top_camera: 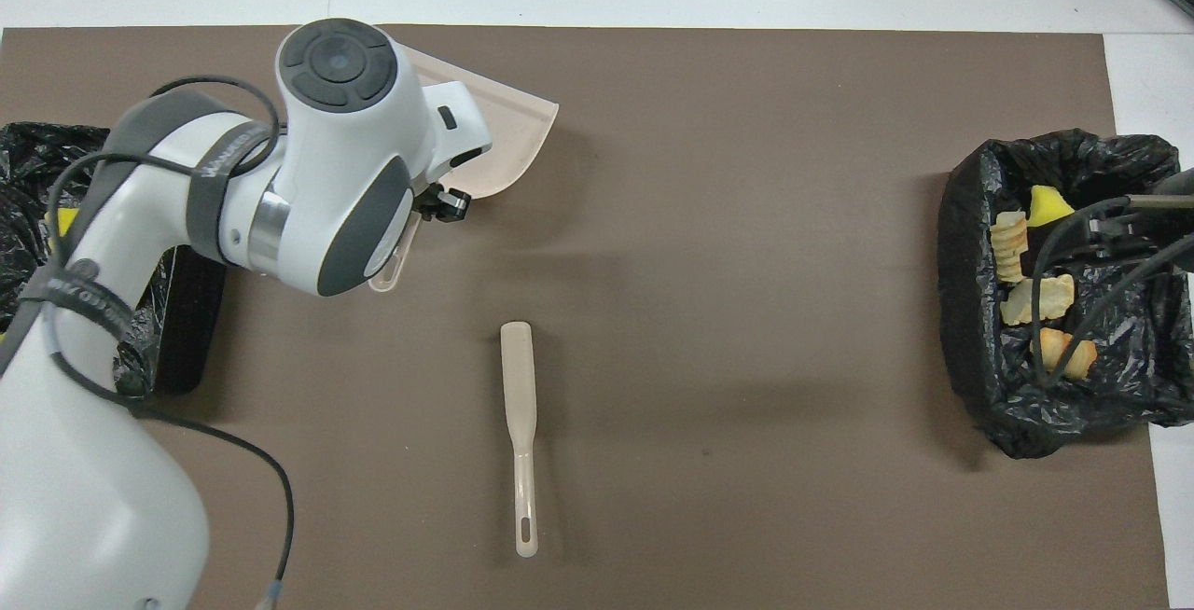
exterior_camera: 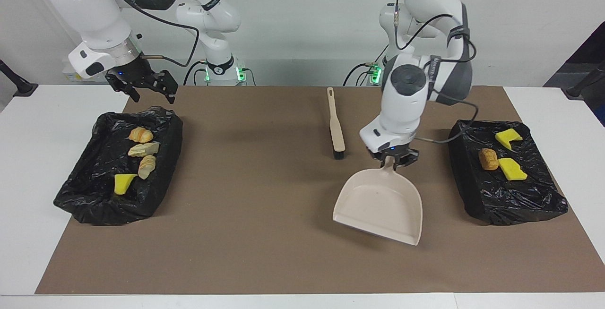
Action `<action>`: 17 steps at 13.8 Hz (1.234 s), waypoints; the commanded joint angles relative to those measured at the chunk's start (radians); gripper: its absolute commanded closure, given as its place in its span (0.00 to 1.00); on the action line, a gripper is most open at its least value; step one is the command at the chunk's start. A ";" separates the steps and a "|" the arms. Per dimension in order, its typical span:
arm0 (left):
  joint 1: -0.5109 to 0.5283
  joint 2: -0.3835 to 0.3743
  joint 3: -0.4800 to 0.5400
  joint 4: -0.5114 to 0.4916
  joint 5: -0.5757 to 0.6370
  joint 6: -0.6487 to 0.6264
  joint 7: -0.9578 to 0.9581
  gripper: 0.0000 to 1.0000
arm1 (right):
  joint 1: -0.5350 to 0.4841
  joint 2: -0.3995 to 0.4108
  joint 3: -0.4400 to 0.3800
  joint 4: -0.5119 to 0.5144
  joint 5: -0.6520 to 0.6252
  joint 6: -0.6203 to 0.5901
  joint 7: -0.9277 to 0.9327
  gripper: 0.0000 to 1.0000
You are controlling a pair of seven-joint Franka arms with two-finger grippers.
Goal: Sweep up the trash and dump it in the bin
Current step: 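Bring the dustpan back with the left gripper and set it on the table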
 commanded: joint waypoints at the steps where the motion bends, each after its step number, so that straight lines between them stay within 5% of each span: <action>1: -0.028 0.039 0.021 0.071 -0.041 0.006 -0.055 1.00 | -0.009 -0.001 0.007 0.007 0.021 -0.014 0.013 0.00; 5: -0.075 0.063 0.019 0.068 -0.049 0.045 -0.083 1.00 | -0.009 -0.001 0.007 0.007 0.021 -0.014 0.015 0.00; 8: -0.118 0.149 0.021 0.066 -0.047 0.118 -0.145 1.00 | -0.010 -0.001 0.007 0.007 0.022 -0.014 0.013 0.00; 15: -0.062 0.142 0.024 0.011 -0.193 0.164 -0.153 1.00 | -0.009 -0.001 0.007 0.007 0.022 -0.014 0.015 0.00; 16: -0.062 0.138 0.027 0.005 -0.191 0.167 -0.153 0.88 | -0.009 -0.001 0.007 0.007 0.021 -0.013 0.015 0.00; 17: -0.062 0.138 0.030 0.007 -0.188 0.167 -0.155 0.49 | -0.009 -0.001 0.007 0.007 0.021 -0.014 0.013 0.00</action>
